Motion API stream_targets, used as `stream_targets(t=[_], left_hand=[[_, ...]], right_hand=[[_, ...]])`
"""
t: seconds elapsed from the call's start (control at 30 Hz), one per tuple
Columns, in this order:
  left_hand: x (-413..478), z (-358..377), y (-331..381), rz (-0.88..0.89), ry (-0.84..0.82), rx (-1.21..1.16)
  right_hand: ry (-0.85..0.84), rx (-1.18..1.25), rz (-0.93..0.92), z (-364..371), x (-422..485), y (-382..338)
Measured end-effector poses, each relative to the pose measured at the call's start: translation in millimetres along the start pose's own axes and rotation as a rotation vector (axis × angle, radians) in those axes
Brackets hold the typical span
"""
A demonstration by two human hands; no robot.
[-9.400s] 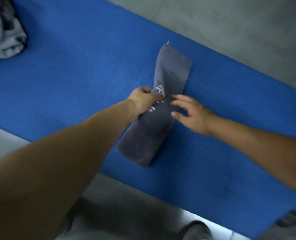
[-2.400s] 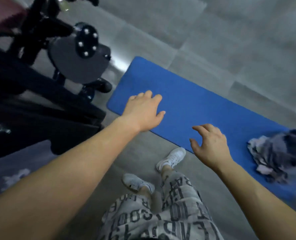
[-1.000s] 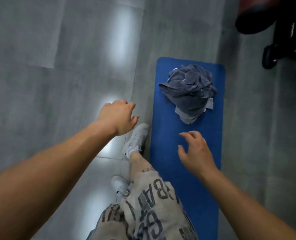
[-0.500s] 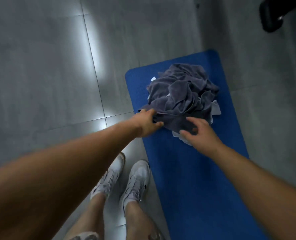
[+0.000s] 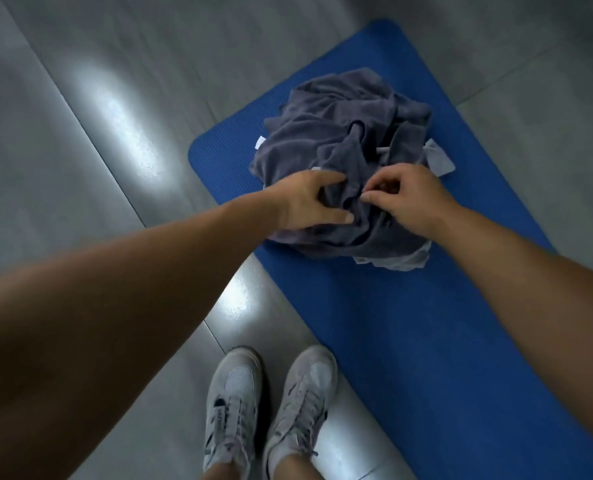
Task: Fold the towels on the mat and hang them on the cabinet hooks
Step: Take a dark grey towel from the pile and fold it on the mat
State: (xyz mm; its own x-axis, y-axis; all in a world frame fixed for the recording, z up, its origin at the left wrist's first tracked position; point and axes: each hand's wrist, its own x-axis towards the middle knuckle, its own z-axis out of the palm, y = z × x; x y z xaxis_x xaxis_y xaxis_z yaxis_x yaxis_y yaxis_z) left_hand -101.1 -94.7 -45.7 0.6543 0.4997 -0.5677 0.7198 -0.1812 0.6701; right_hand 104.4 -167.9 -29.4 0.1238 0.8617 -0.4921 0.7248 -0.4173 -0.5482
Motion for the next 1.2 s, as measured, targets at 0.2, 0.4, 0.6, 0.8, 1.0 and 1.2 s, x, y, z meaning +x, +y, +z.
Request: stream_targets(t=[0.2,0.4,0.6,0.8,1.0,1.2], left_hand=[[-50,0,32,-0.150,0.074,-0.522],[-147,-24,142,-0.160,0.004,-1.150],[-225,-22,253,-0.118,-0.072,-0.978],[-265,15,351,-0.023,-0.215,-0.946],[-284,115,444,0.035,-0.289,-0.845],[-302,281,514,0.042,-0.272,-0.812]], right_hand=[[0.186,0.427,0.077,-12,-59,-19],[0.284,0.815,0.179,-65,-165,-66],[0.376,1.037,0.290,-136,-294,-110],[0.625,1.037,0.333,-195,-414,-103],[0.799,0.994,0.379,-215,-532,-27],[0.900,0.915,0.439,-189,-650,105]])
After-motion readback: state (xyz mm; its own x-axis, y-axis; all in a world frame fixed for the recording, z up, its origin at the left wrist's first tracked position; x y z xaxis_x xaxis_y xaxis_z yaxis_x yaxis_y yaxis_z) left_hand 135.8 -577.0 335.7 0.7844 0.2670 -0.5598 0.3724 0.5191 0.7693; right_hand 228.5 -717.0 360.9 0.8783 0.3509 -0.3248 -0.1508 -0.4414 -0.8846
